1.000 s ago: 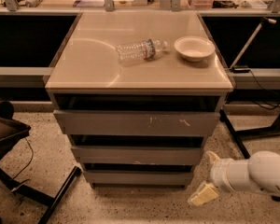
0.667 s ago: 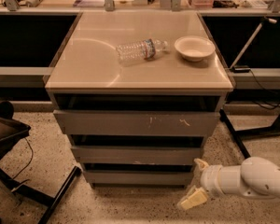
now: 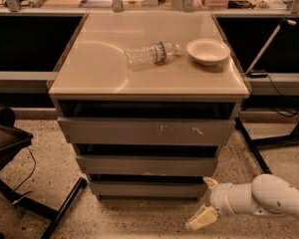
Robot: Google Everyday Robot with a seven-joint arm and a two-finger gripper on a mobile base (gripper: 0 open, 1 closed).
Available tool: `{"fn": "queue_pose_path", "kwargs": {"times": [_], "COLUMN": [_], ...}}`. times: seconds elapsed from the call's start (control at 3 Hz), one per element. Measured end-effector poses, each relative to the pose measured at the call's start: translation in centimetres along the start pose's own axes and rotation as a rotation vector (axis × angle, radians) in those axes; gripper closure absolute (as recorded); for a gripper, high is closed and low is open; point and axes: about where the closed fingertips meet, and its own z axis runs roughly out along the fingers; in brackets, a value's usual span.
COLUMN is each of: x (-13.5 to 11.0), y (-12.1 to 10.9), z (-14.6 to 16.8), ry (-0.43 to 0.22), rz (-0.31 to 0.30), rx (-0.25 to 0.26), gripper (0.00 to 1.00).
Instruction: Open middle drawer
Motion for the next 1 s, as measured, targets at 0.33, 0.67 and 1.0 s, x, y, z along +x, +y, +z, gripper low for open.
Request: {"fn": "queue_pose_path", "kwargs": {"times": [0.33, 0.67, 1.0], "x": [-0.8, -6.1, -10.3], "y": [-1.5, -5.1, -4.0], "z": [2.3, 4.9, 6.0], "ry": [-0.056, -0.221, -0.291], "rz": [-0.056, -0.228, -0.316], "rx": [0.056, 0.203, 0.204], "gripper": [0.00, 0.00, 0.00]}}
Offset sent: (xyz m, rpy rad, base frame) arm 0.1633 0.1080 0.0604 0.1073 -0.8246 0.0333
